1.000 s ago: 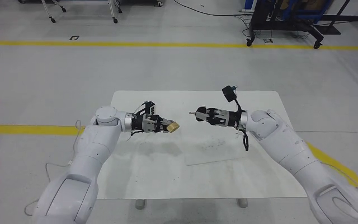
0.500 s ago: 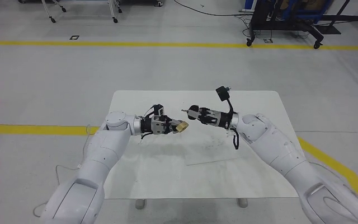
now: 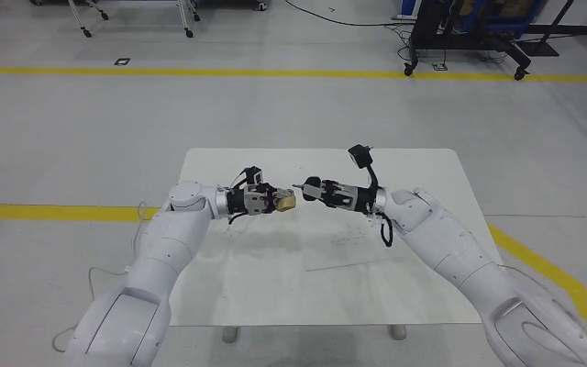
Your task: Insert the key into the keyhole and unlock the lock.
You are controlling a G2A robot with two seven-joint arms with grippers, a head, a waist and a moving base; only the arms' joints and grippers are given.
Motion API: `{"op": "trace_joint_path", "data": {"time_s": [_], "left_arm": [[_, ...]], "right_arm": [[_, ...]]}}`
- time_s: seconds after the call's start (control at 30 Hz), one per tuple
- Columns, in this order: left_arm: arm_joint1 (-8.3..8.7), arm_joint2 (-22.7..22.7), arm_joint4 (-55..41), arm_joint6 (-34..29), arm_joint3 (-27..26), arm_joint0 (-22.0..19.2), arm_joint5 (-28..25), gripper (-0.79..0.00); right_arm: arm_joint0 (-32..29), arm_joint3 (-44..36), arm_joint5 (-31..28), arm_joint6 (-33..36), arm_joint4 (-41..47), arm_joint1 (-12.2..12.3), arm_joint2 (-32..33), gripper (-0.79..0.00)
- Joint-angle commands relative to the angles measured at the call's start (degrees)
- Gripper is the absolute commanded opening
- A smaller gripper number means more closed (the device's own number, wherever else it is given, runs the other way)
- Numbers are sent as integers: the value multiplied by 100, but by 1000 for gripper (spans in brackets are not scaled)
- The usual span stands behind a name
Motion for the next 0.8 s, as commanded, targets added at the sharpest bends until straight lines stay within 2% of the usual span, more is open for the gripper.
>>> {"op": "trace_joint_path", "data": {"time_s": [0.0,0.23,0.3,0.37,0.47,0.53,0.6,0.77], "left_arm": [[24,-6,94,41,1,-16,-26,-785],[21,0,86,54,-22,8,-4,-785],[-11,9,-88,162,-243,154,267,-785],[-51,23,-278,386,-394,263,694,-785],[-101,32,-540,743,-551,377,1249,-785],[-116,60,-533,1075,-626,420,1454,-785],[-121,91,-460,1368,-691,448,1584,-785],[-51,-123,-522,1780,-756,544,1300,-785]], "right_arm": [[-14,-35,0,19,0,7,23,-785],[-14,-35,0,19,0,7,23,-785],[-43,-68,77,-35,7,4,34,-785],[-150,-311,394,83,208,-6,-20,-785],[-392,-602,948,727,1665,11,-72,-785],[-493,-663,1435,1136,2468,45,24,-785],[-643,-697,1637,1476,3038,90,170,-785],[-1044,-1059,2096,1529,3266,238,610,-785]]}}
